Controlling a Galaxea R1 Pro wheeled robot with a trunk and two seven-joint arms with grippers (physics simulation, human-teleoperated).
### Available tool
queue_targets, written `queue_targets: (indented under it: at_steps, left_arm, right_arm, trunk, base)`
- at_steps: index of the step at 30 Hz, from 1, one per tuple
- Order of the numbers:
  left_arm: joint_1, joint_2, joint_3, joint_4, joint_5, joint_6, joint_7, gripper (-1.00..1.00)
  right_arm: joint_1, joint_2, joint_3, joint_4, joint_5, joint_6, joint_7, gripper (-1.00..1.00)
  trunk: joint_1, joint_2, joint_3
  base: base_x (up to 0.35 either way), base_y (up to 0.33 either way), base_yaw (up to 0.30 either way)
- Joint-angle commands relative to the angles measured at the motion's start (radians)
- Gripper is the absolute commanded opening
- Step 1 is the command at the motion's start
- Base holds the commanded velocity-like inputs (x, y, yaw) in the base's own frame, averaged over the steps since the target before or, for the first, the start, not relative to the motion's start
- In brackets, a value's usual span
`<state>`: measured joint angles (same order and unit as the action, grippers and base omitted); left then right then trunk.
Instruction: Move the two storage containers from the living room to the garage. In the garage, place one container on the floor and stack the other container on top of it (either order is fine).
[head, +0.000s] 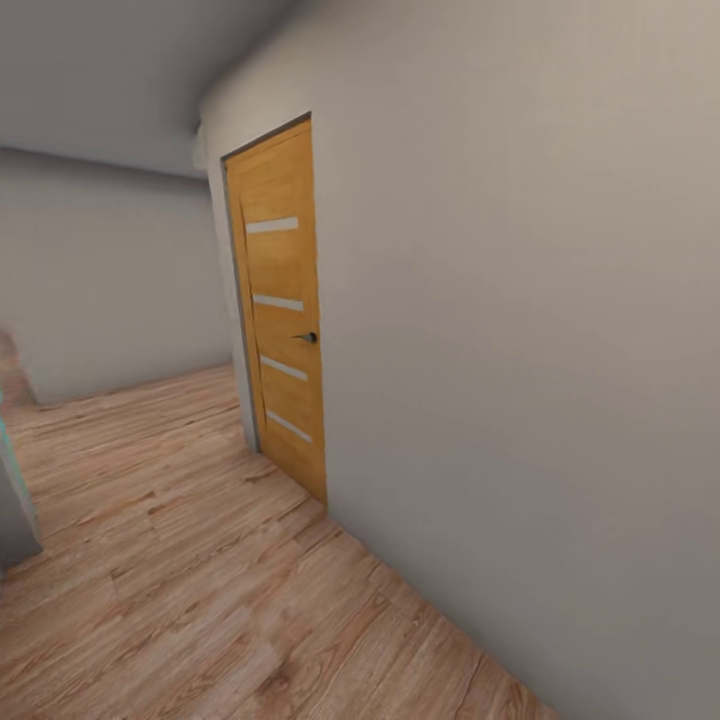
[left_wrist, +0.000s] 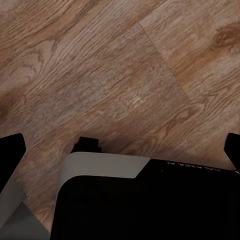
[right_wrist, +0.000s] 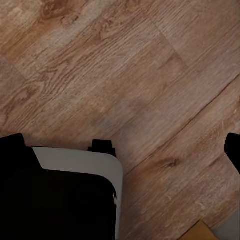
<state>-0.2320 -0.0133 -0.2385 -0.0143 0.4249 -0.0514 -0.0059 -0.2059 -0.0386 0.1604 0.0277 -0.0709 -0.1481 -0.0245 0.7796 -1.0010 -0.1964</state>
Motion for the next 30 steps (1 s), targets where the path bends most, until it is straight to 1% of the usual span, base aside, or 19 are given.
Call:
queue_targets:
  at_steps: [1,13,15,26,30]
  left_arm:
    - [-0.001,0.000,-0.008,0.001,0.009,-0.004,0.000,1.00]
    - [-0.001,0.000,-0.008,0.001,0.009,-0.004,0.000,1.00]
    - [-0.001,0.000,-0.008,0.002,0.009,-0.004,0.000,1.00]
    - [-0.001,-0.008,-0.003,0.002,0.015,-0.003,-0.001,1.00]
    - [-0.001,-0.006,-0.001,0.003,0.021,-0.001,0.000,1.00]
  right_arm:
    - [-0.001,0.000,0.008,0.003,-0.007,-0.006,-0.002,1.00]
    - [-0.001,0.000,0.008,0.003,-0.007,-0.006,-0.002,1.00]
    - [-0.001,0.000,0.008,0.003,-0.007,-0.006,-0.002,1.00]
    - [-0.001,-0.001,0.008,0.003,-0.006,-0.005,-0.002,1.00]
    - [-0.001,-0.001,0.008,0.003,-0.006,-0.005,-0.002,1.00]
  trunk:
    - [0.000,-0.001,-0.001]
    - [0.000,-0.001,-0.001]
    - [0.000,-0.001,-0.001]
    - [0.000,-0.001,-0.001]
    - [0.000,-0.001,-0.001]
  base:
    - [0.000,0.000,0.280]
    - [0.000,0.000,0.280]
    - [0.000,0.000,0.164]
    - [0.000,0.000,0.027]
    - [0.038,0.000,0.001]
